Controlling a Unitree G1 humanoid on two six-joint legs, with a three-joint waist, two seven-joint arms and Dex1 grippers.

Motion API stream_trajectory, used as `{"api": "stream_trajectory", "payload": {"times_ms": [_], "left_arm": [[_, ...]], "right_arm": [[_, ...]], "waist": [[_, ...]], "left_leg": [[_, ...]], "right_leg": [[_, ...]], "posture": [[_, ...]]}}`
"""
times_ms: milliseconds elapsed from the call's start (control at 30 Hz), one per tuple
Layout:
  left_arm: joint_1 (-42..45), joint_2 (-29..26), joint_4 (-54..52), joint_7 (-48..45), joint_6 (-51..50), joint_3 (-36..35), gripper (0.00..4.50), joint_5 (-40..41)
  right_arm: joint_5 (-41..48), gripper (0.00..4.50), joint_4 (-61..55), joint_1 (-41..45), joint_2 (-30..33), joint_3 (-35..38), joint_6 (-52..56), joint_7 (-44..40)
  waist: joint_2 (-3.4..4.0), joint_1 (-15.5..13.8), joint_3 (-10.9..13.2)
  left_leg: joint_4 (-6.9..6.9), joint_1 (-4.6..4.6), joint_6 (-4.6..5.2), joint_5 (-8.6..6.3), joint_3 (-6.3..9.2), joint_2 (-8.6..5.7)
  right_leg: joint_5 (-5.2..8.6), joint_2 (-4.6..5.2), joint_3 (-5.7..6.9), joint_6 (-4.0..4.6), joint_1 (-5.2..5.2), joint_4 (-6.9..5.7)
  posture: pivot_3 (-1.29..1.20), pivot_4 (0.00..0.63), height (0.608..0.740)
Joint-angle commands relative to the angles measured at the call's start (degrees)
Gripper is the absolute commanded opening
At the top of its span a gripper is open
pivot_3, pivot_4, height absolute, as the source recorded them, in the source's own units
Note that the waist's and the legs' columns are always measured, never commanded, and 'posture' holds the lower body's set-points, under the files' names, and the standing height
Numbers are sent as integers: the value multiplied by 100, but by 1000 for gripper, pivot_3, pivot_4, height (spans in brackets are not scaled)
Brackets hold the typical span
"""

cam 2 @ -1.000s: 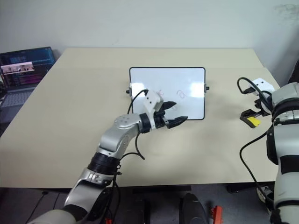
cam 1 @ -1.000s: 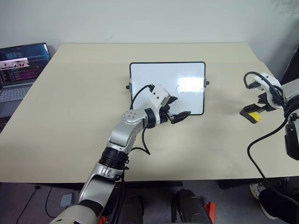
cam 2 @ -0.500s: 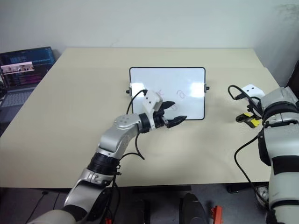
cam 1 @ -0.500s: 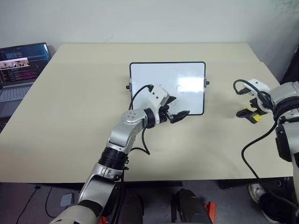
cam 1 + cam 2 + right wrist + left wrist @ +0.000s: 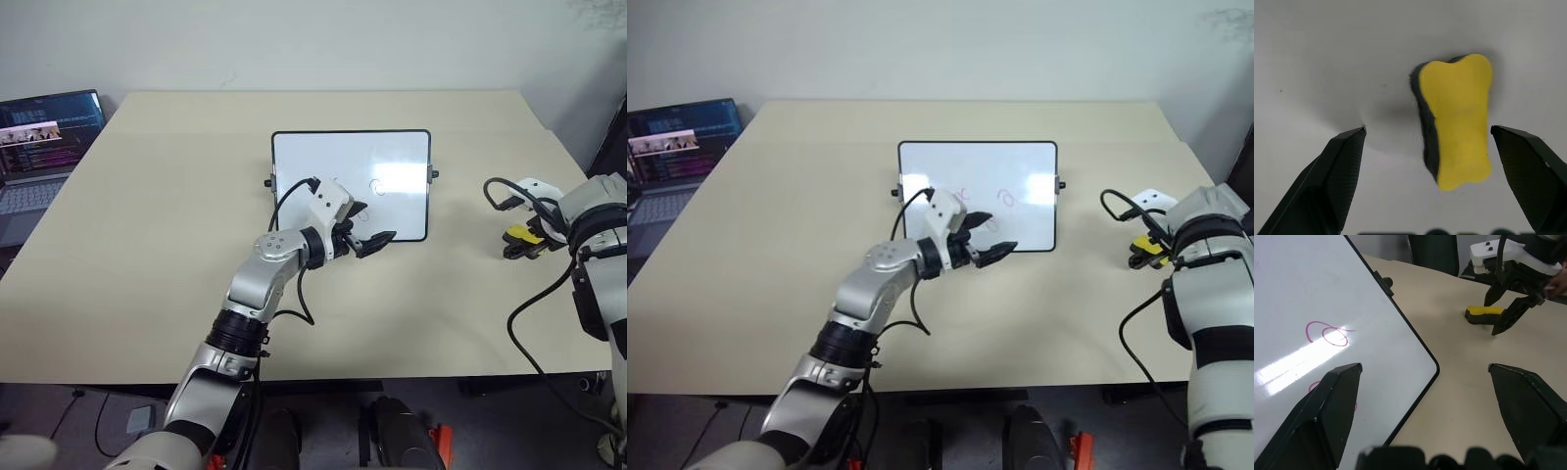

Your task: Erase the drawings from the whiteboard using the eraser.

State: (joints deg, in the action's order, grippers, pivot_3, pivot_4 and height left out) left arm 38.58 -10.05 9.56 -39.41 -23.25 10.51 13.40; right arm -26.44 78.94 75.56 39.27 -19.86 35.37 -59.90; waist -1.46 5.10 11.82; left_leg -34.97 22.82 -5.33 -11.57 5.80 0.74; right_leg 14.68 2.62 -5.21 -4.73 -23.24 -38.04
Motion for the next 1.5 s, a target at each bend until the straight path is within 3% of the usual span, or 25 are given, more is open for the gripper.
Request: {"api": "stream_trajectory", "payload": {"times_ms": [33, 333, 433, 667, 733, 1133, 1367, 1500], "left_arm": [[-5, 2, -308, 33, 99, -95, 4500, 30], [-172, -56, -538, 147, -9, -139, 4500, 36], [-174, -74, -561, 154, -31, -146, 4500, 38], [-164, -122, -567, 151, -47, -146, 4500, 30], [-160, -128, -561, 149, -46, -146, 4500, 28], [-195, -218, -580, 172, -60, -214, 4500, 25], [-401, -415, -773, 149, -137, -355, 4500, 99], [-460, -677, -909, 197, -217, -599, 4500, 126]], "right_arm": [[-93, 4483, 8, 102, 15, -35, -86, -59], [-72, 4483, 18, -43, 5, 83, -224, -7], [-43, 3897, 11, -65, 2, 149, -256, 125], [-46, 1434, 11, -112, 17, 175, -368, 240], [-33, 953, 12, -110, 14, 190, -377, 264], [365, 876, -132, 296, 131, 672, -533, 380], [1358, 869, -568, 554, 141, 1666, -623, 738], [1988, 869, -1634, 294, -174, 2137, -471, 791]], "waist": [[0, 0, 0], [0, 2, 0], [0, 3, 0], [0, 0, 0], [0, 0, 0], [0, 6, 0], [0, 4, 0], [1, 31, 0]], "left_leg": [[0, 0, 0, 0, 0, 0], [0, -1, 0, 0, 0, 0], [-2, -1, 0, 0, 0, 0], [-4, 0, 0, 0, 0, 0], [-4, 0, 0, 0, 0, 0], [-4, 0, 0, 0, 0, 0], [-2, 1, 0, 0, 0, 0], [-2, 1, 1, 0, -1, 0]], "right_leg": [[0, 0, 0, 0, 0, 0], [0, 0, 0, 0, 0, -2], [-1, 0, -1, -1, 0, -3], [-3, 0, -1, -3, 1, -2], [-3, 0, 0, -3, 1, -2], [-3, 0, -2, -3, 1, -2], [-3, 0, -1, -3, 0, -1], [-3, 0, -3, -3, 0, -2]], "posture": [[0, 150, 740], [0, 150, 740], [0, 150, 740], [0, 150, 740], [0, 150, 740], [0, 150, 740], [0, 150, 740], [0, 150, 740]]}}
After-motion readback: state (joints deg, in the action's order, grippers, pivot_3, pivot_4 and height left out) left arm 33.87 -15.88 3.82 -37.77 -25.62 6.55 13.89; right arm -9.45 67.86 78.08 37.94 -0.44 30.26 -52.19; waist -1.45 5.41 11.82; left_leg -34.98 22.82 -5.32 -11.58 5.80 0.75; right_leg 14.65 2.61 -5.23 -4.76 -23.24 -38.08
